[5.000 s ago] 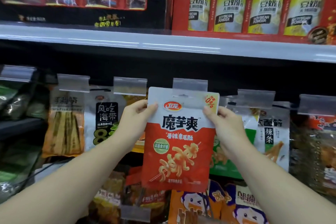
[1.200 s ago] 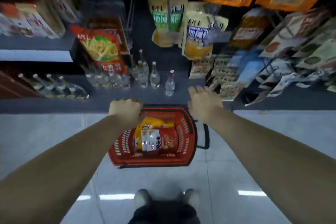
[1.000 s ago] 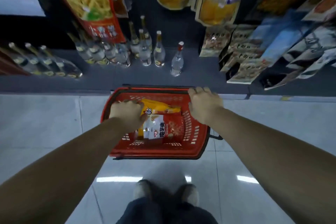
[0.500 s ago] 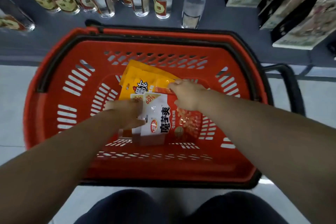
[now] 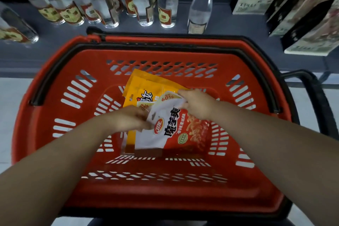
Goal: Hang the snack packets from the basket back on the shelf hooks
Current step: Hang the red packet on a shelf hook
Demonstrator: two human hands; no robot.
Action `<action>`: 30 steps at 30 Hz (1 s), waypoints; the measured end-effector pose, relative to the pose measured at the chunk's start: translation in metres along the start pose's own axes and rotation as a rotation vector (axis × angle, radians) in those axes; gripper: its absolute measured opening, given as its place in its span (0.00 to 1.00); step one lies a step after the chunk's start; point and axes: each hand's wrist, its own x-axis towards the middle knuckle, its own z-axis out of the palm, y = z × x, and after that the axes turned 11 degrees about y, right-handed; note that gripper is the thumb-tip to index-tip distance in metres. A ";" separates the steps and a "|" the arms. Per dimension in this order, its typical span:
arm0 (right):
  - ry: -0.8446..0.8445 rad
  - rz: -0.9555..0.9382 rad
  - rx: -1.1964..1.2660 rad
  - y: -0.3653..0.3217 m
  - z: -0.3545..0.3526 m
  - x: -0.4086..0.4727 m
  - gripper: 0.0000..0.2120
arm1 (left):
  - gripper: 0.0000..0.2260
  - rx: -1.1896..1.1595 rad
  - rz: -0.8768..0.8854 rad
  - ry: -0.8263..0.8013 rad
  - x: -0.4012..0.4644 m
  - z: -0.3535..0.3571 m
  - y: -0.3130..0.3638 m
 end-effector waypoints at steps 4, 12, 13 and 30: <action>0.150 0.125 0.143 0.012 -0.020 -0.013 0.10 | 0.28 -0.248 -0.035 -0.192 -0.011 -0.007 -0.014; 0.349 0.271 0.447 0.016 -0.048 -0.032 0.14 | 0.10 -0.733 0.094 0.444 -0.010 -0.004 0.016; 0.366 0.279 0.476 0.017 -0.051 -0.034 0.14 | 0.07 -0.733 0.139 0.507 -0.011 -0.007 0.024; 0.556 0.450 0.930 -0.049 -0.256 -0.141 0.10 | 0.08 -0.781 0.371 0.811 -0.169 -0.120 0.191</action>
